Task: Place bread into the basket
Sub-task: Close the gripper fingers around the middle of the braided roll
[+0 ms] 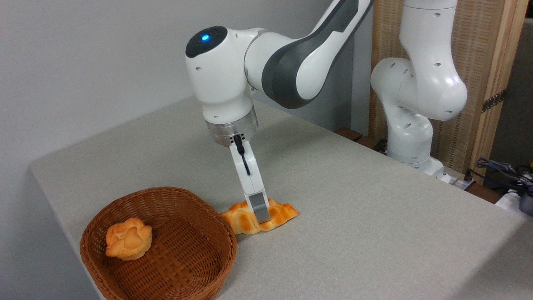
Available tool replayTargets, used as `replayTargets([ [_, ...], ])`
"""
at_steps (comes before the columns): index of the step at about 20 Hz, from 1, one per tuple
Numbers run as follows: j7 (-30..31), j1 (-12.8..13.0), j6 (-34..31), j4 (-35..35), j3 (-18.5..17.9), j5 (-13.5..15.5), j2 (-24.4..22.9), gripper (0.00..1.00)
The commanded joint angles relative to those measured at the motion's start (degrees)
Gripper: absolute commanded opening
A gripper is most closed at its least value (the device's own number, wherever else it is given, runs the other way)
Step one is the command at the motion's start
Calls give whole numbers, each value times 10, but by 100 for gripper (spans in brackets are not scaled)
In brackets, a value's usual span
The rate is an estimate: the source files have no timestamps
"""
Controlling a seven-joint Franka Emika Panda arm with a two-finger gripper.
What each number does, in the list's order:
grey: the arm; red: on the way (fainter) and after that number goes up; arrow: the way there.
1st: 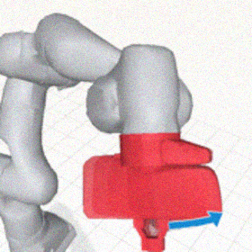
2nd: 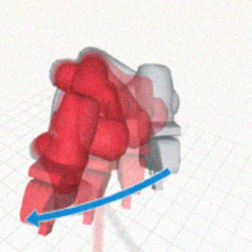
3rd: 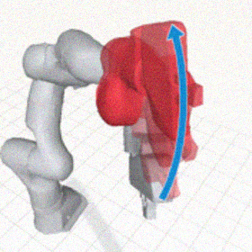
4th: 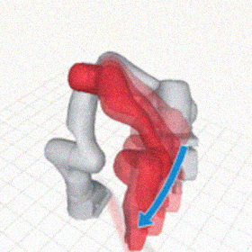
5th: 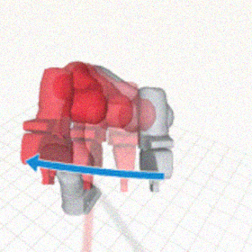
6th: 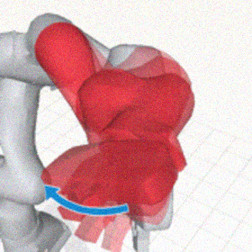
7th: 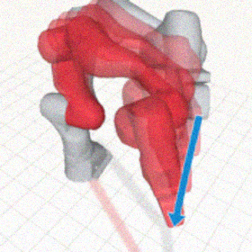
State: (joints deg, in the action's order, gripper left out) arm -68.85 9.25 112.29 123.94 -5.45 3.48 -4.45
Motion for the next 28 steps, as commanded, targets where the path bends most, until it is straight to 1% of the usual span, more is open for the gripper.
replayTargets([
  [1,-23,1,13,-3,-1,-4,5,100],
  [5,-35,-4,13,-5,-3,-4,6,100],
  [13,-54,-5,13,-7,-5,-4,6,100],
  [23,-52,-4,24,-7,0,-4,26,100],
  [24,-52,-3,25,-7,0,-4,26,97],
  [25,-52,-4,25,-7,1,-4,26,88],
  [26,-52,-4,25,-7,1,-4,26,74],
  [27,-52,-3,24,-7,1,-4,25,53],
  [28,-51,-4,24,-7,1,-4,24,40],
])
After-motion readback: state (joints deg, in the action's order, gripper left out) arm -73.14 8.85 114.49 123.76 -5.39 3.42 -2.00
